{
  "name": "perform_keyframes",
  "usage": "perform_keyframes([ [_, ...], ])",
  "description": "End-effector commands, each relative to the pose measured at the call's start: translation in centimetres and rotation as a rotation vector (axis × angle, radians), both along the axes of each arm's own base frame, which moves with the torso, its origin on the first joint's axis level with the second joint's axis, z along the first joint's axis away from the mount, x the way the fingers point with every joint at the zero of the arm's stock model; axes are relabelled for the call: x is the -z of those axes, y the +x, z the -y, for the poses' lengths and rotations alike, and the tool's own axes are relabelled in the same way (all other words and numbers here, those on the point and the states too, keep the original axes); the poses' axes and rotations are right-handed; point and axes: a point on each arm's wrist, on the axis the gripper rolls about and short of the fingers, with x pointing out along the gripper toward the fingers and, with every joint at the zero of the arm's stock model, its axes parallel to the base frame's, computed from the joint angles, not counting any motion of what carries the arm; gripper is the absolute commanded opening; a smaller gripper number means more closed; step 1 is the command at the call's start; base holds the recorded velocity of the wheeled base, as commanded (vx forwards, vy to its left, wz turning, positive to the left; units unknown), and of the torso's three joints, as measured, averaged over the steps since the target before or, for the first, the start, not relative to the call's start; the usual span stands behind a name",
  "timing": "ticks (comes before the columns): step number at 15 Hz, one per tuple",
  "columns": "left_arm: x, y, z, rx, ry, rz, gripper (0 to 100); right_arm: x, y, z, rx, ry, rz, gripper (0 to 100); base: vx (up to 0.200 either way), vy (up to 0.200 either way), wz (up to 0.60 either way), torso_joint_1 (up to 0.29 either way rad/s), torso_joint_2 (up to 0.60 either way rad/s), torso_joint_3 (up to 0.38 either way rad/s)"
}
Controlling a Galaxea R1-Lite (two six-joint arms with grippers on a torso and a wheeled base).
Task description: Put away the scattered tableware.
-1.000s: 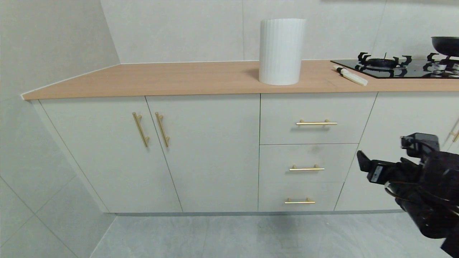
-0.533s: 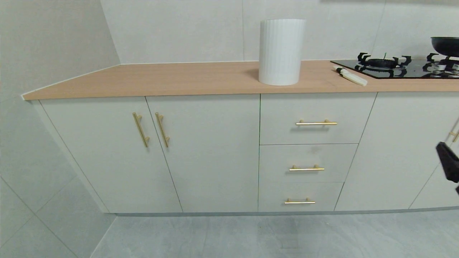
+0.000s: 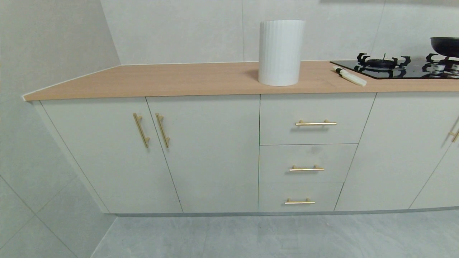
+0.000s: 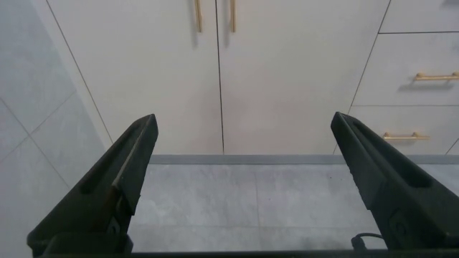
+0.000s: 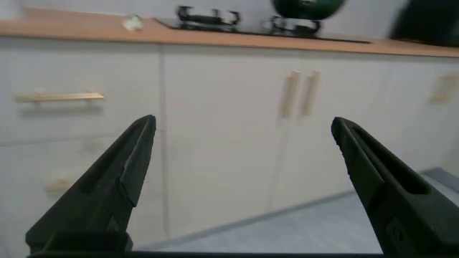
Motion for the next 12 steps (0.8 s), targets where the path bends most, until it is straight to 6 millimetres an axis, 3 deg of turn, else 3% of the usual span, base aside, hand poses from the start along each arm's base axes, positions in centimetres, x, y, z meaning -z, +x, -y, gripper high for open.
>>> perform_keyframes([
  [1, 0.0, 0.0, 0.0, -0.001, 0.000, 0.000, 100, 0.7, -4.9, -0.2, 0.043, -0.017, 0.207, 100, 0.000, 0.000, 0.00, 0.000, 0.00, 0.000],
  [3, 0.0, 0.0, 0.0, -0.001, 0.000, 0.000, 100, 2.9, -3.7, -0.3, -0.014, -0.022, 0.117, 100, 0.000, 0.000, 0.00, 0.000, 0.00, 0.000],
  [6, 0.0, 0.0, 0.0, -0.001, 0.000, 0.000, 100, 7.1, -1.8, -0.8, -0.255, 0.017, -0.031, 100, 0.000, 0.000, 0.00, 0.000, 0.00, 0.000],
  [10, 0.0, 0.0, 0.0, -0.001, 0.000, 0.000, 100, 8.8, -1.5, -1.3, -0.467, 0.157, -0.174, 100, 0.000, 0.000, 0.00, 0.000, 0.00, 0.000],
  [12, 0.0, 0.0, 0.0, -0.001, 0.001, 0.000, 100, 9.0, -1.6, -1.3, -0.470, 0.172, -0.190, 100, 0.000, 0.000, 0.00, 0.000, 0.00, 0.000],
])
